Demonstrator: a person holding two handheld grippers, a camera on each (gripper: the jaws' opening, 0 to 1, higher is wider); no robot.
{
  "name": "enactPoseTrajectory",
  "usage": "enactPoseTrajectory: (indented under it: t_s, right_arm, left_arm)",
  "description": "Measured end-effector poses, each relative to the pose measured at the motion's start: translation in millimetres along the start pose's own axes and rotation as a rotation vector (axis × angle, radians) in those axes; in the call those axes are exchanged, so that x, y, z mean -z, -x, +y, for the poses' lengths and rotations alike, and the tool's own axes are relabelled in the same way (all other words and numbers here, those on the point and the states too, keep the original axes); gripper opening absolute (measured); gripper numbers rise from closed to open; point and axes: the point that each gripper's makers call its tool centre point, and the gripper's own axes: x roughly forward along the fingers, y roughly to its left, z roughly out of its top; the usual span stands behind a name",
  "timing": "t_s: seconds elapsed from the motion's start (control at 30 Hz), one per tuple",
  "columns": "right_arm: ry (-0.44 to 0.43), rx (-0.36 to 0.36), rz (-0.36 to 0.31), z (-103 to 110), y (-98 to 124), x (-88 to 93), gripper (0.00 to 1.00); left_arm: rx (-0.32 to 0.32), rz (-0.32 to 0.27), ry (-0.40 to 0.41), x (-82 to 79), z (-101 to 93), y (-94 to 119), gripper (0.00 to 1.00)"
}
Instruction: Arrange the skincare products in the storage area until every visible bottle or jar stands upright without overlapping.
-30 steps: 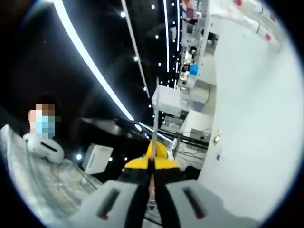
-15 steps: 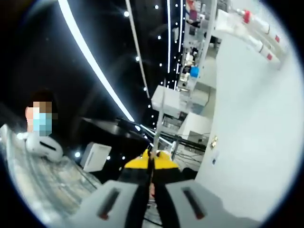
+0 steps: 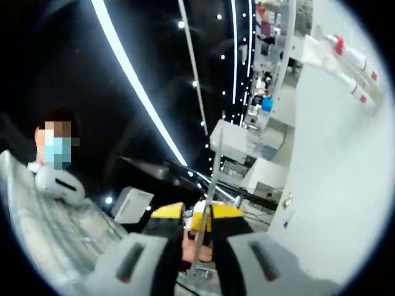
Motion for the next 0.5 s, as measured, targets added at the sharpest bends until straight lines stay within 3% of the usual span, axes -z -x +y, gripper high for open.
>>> enactPoseTrajectory:
  t_s: [0.07, 0.1, 0.13, 0.17, 0.2, 0.23, 0.33, 0.37, 0.43, 0.47, 0.5]
  right_arm:
    - [0.017, 0.037, 0.06, -7.2, 0.3, 5.7, 0.14]
    - [0.015, 0.059, 0.092, -11.6, 2.1, 9.8, 0.01]
    - [0.01, 0.079, 0.112, -15.6, 4.1, 12.3, 0.01]
    - [0.013, 0.065, 0.076, -14.4, 4.0, 5.9, 0.01]
    - [-0.003, 0.096, 0.081, -21.4, 8.6, 6.9, 0.01]
    - [-0.03, 0.1, 0.089, -23.7, 10.8, 8.3, 0.01]
    - [-0.088, 0.124, 0.095, -33.6, 15.6, 11.5, 0.0]
    - [-0.104, 0.129, 0.1, -37.0, 17.5, 13.5, 0.0]
    - [-0.102, 0.131, 0.117, -38.4, 18.0, 19.5, 0.0]
    - [-0.109, 0.126, 0.132, -37.8, 17.5, 23.6, 0.0]
    - [-0.121, 0.133, 0.137, -38.5, 17.3, 25.5, 0.01]
  left_arm:
    - [0.0, 0.01, 0.01, 8.4, 0.7, -6.0, 0.01]
    - [0.008, 0.014, 0.014, 12.2, 0.2, -8.1, 0.02]
    - [0.017, 0.018, 0.021, 15.0, -0.7, -9.9, 0.02]
    - [-0.015, -0.008, 0.031, 12.8, 6.6, -10.0, 0.02]
    - [-0.028, -0.032, 0.063, 10.1, 10.4, -11.0, 0.03]
    - [-0.038, -0.026, 0.042, 14.9, 13.2, -11.2, 0.05]
    - [-0.067, 0.052, -0.019, 36.3, 17.4, -15.0, 0.2]
    - [-0.084, 0.078, -0.029, 44.6, 20.1, -17.1, 0.2]
    - [-0.122, 0.064, -0.014, 48.3, 30.1, -18.1, 0.1]
    - [-0.137, 0.01, 0.036, 43.2, 35.1, -17.5, 0.04]
    - [-0.119, 0.001, 0.065, 44.1, 34.9, -16.4, 0.03]
